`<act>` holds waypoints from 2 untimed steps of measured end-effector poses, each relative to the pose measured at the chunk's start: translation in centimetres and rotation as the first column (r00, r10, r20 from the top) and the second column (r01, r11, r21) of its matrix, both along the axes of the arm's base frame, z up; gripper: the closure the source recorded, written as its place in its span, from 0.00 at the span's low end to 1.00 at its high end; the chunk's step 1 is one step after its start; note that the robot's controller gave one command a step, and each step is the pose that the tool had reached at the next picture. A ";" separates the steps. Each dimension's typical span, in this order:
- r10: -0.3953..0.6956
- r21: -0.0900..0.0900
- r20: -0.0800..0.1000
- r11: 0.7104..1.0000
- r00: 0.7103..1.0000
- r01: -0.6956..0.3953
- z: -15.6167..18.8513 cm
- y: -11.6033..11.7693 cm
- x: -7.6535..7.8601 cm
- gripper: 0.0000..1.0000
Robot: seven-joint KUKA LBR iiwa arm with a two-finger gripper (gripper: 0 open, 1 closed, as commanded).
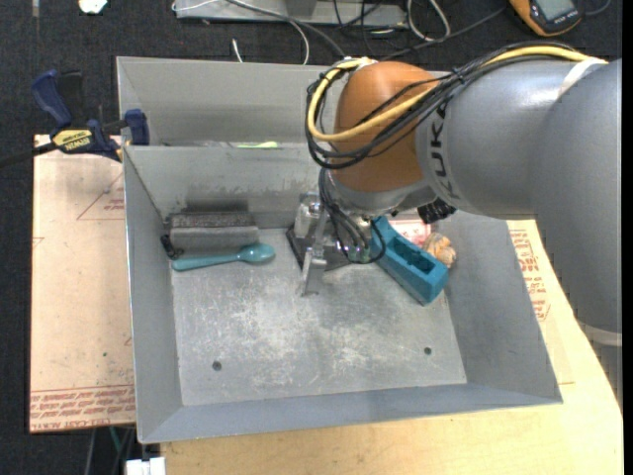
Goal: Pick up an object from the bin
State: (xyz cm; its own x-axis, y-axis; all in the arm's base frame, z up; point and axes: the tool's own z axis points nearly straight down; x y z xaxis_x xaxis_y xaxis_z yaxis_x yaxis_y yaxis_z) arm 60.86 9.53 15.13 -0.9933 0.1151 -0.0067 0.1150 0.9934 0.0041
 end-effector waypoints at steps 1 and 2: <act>-0.054 0.002 -0.002 0.999 0.999 0.054 -4.7 -3.4 -1.1 0.00; -0.126 0.005 0.005 0.992 0.992 0.126 -7.4 -7.1 4.0 0.00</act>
Offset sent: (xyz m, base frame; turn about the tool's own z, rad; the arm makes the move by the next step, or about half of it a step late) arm 0.0456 -0.0785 -0.0813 0.1355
